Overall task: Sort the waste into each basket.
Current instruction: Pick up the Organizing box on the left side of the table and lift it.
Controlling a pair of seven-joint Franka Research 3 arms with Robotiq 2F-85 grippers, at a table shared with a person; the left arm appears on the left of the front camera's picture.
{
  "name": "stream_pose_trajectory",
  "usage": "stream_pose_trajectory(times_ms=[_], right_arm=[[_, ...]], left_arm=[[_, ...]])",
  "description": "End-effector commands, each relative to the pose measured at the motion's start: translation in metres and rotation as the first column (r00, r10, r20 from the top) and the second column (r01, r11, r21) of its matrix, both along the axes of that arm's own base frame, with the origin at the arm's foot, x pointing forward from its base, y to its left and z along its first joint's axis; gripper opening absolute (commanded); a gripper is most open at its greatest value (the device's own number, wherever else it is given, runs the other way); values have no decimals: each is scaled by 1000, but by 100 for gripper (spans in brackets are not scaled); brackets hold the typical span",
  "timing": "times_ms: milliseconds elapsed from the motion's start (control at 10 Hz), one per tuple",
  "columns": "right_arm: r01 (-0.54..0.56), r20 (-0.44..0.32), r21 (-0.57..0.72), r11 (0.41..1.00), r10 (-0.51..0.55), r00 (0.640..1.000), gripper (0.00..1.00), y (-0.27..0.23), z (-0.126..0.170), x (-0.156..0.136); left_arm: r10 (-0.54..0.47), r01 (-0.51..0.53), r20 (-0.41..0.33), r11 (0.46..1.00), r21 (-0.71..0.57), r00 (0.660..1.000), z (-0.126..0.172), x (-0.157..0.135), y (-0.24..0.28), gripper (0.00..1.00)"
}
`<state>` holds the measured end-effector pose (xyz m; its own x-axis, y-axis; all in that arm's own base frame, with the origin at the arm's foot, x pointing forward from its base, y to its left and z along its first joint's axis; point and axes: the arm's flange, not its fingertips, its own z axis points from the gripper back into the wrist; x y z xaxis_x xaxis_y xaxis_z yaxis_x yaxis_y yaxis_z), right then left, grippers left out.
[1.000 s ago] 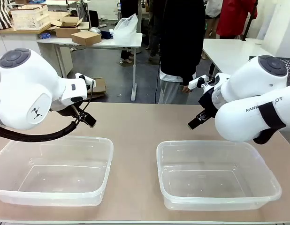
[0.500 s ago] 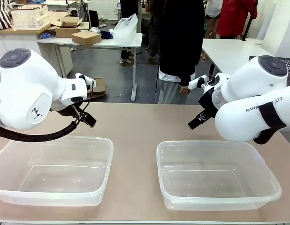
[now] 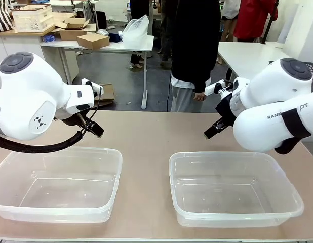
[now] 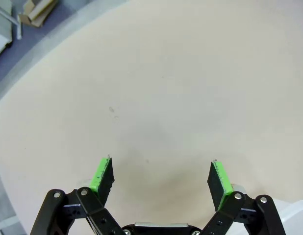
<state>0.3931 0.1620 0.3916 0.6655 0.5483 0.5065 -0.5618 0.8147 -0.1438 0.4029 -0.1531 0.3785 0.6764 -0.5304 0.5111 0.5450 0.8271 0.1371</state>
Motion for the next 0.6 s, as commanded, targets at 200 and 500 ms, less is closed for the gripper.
stream_pose_trajectory(times_ms=[200,500], right_arm=[[39,4,118,992,-40,999,100,5,136,-161],[101,-171,30,994,-94,981,100,-5,89,-222]], left_arm=[[291,-291,1,957,12,957,136,-75,11,100],[-106,92,-77,982,-166,991,149,-165,8,100]])
